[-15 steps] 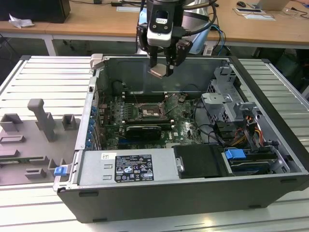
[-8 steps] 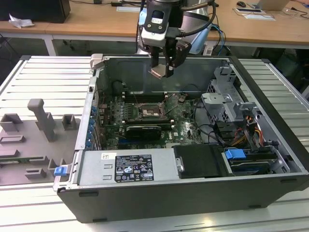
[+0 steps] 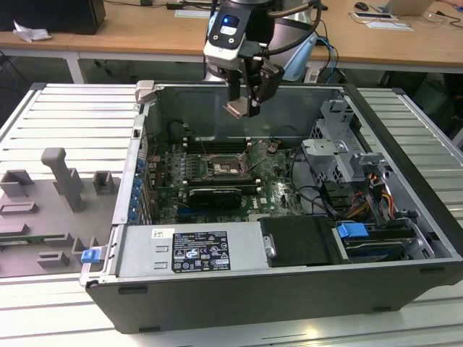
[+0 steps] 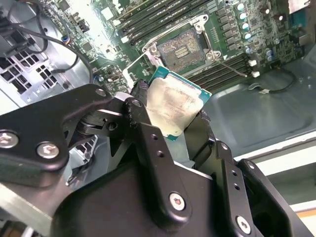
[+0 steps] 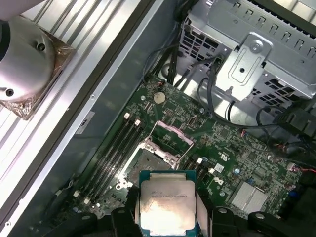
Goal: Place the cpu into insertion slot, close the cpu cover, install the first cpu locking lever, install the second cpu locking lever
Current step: 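Place the cpu into insertion slot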
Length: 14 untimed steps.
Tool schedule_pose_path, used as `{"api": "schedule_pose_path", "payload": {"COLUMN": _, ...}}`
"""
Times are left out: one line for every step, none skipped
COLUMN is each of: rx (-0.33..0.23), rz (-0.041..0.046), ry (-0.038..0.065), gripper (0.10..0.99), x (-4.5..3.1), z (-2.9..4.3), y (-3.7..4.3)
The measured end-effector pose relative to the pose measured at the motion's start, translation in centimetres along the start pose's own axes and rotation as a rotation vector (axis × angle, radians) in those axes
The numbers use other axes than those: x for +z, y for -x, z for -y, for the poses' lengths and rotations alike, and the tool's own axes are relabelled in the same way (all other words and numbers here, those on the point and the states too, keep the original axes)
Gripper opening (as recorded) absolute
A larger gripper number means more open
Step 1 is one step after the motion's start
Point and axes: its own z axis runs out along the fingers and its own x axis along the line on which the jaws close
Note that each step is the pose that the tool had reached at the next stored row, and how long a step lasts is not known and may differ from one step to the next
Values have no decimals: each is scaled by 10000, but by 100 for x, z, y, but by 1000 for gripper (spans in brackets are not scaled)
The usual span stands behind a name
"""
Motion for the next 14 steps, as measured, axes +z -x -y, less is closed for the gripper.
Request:
{"api": "schedule_pose_path", "payload": {"rx": 59, "rz": 5, "ry": 2, "gripper": 541, "x": 1, "z": 0, "y": 0}}
{"api": "schedule_pose_path", "payload": {"rx": 171, "rz": 15, "ry": 3, "gripper": 541, "x": 2, "z": 0, "y": 0}}
{"api": "schedule_pose_path", "payload": {"rx": 297, "rz": 26, "ry": 5, "gripper": 541, "x": 3, "z": 1, "y": 0}}
{"api": "schedule_pose_path", "payload": {"rx": 409, "rz": 36, "ry": 8, "gripper": 541, "x": 4, "z": 1, "y": 0}}
{"api": "schedule_pose_path", "payload": {"rx": 611, "rz": 54, "ry": 11, "gripper": 541, "x": 5, "z": 1, "y": 0}}
{"api": "schedule_pose_path", "payload": {"rx": 791, "rz": 68, "ry": 12, "gripper": 541, "x": 6, "z": 1, "y": 0}}
{"api": "schedule_pose_path", "payload": {"rx": 945, "rz": 70, "ry": -8, "gripper": 541, "x": 7, "z": 1, "y": 0}}
{"api": "schedule_pose_path", "payload": {"rx": 1047, "rz": 68, "ry": -25, "gripper": 541, "x": 8, "z": 1, "y": 0}}
{"api": "schedule_pose_path", "payload": {"rx": 1118, "rz": 67, "ry": -37, "gripper": 541, "x": 9, "z": 1, "y": 0}}
{"api": "schedule_pose_path", "payload": {"rx": 1282, "rz": 65, "ry": -62, "gripper": 541, "x": 11, "z": 1, "y": 0}}
{"api": "schedule_pose_path", "payload": {"rx": 1374, "rz": 67, "ry": -72, "gripper": 541, "x": 12, "z": 1, "y": 0}}
{"api": "schedule_pose_path", "payload": {"rx": 1476, "rz": 70, "ry": -80, "gripper": 541, "x": 13, "z": 1, "y": 0}}
{"api": "schedule_pose_path", "payload": {"rx": 1636, "rz": 75, "ry": -93, "gripper": 541, "x": 15, "z": 1, "y": 0}}
{"api": "schedule_pose_path", "payload": {"rx": 1820, "rz": 80, "ry": -108, "gripper": 541, "x": 17, "z": 2, "y": 0}}
